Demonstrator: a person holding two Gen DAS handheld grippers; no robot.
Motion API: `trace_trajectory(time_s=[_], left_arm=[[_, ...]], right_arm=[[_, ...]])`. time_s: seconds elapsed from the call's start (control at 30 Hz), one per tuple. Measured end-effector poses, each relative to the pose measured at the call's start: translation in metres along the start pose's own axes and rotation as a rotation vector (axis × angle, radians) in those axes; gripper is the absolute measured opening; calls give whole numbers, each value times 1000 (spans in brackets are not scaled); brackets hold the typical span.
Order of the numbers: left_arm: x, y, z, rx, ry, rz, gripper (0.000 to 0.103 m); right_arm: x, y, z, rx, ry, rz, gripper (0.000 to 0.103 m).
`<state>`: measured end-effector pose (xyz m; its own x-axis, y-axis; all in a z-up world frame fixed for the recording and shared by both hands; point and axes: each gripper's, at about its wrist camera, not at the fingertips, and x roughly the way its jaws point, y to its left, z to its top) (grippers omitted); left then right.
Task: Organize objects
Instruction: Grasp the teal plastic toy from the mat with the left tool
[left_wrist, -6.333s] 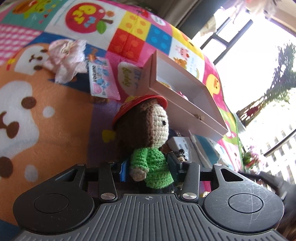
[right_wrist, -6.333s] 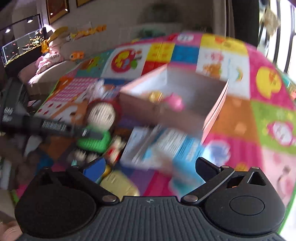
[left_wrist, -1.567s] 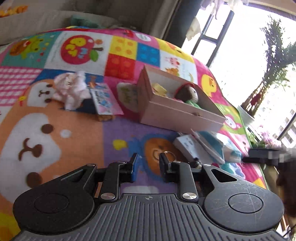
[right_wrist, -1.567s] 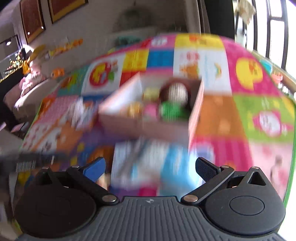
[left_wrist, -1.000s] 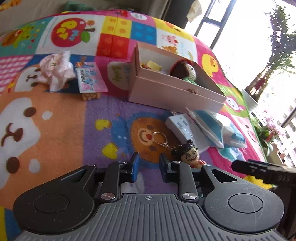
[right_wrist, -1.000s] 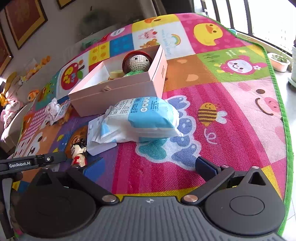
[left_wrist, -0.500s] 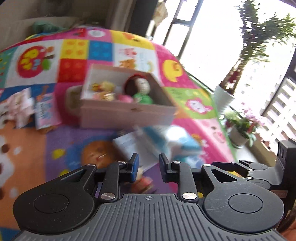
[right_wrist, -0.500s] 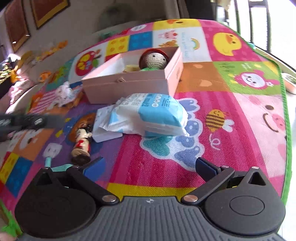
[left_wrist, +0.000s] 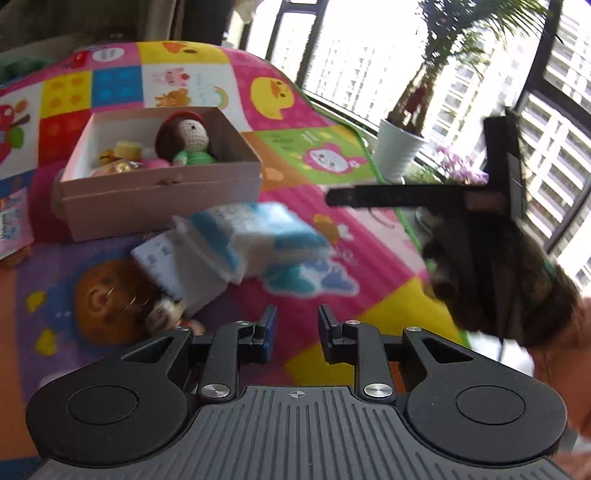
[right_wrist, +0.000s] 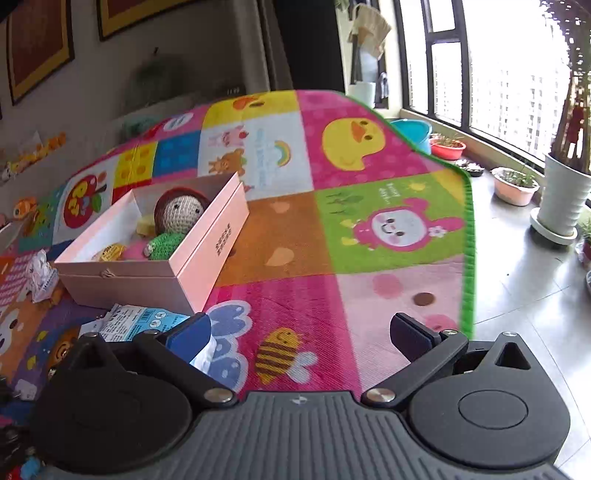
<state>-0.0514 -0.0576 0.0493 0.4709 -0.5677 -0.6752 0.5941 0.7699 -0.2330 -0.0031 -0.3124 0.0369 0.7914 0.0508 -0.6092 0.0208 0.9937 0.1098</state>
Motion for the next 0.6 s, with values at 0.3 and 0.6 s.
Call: trace_trajectory(time_s=[0.3, 0.6], left_arm=[[-46, 11, -46, 160, 43, 170, 27], [-22, 24, -38, 246, 34, 313, 31]], right_arm=[[15, 18, -2, 23, 29, 30, 103], [-27, 33, -16, -85, 5, 62, 103]])
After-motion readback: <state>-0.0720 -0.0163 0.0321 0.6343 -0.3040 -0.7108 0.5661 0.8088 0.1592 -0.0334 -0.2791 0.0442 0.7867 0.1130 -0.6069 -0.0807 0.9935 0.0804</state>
